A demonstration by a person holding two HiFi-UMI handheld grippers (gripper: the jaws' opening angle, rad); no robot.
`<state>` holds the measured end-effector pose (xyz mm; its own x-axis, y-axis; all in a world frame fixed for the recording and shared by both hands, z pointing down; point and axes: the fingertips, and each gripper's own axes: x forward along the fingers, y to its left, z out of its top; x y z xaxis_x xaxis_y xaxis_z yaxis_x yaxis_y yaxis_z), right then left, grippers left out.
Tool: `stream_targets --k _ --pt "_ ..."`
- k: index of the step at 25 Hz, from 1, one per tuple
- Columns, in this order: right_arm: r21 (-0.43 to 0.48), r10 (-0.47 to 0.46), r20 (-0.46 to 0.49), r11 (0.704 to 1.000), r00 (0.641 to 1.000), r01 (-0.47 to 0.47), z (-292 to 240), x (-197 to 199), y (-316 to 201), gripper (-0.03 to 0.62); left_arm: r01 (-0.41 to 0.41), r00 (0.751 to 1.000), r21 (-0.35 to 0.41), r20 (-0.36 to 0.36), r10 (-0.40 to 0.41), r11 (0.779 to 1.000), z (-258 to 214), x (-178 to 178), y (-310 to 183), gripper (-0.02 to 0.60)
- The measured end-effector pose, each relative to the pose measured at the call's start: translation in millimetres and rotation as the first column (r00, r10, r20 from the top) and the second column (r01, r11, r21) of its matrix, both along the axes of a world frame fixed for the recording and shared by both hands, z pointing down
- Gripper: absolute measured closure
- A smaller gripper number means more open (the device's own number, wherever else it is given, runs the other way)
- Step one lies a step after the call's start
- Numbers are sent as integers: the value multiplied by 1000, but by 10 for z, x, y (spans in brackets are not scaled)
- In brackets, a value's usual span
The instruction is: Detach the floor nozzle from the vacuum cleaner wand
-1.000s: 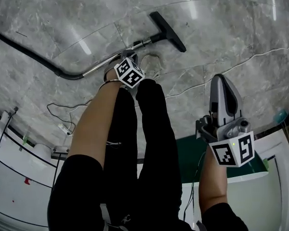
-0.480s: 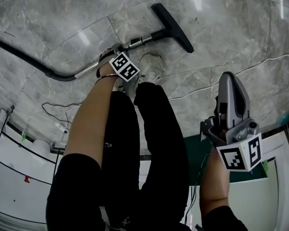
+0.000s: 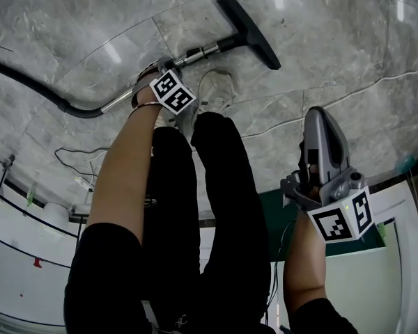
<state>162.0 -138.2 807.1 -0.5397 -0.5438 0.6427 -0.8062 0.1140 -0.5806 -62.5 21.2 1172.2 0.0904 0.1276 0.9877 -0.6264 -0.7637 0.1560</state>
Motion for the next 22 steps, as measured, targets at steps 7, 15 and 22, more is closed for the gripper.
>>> stream_targets --k 7,15,22 --pt "-62 -25 -21 998 999 24 -1 -386 423 580 23 966 39 -258 -12 999 -1145 198 -100 397" --pt "-12 229 33 973 973 -229 -339 -297 542 571 83 884 110 -467 -22 990 -2811 412 -303 396" --pt "6 258 118 965 959 -261 -572 -632 163 303 69 811 142 -584 28 987 -3556 450 -149 396"
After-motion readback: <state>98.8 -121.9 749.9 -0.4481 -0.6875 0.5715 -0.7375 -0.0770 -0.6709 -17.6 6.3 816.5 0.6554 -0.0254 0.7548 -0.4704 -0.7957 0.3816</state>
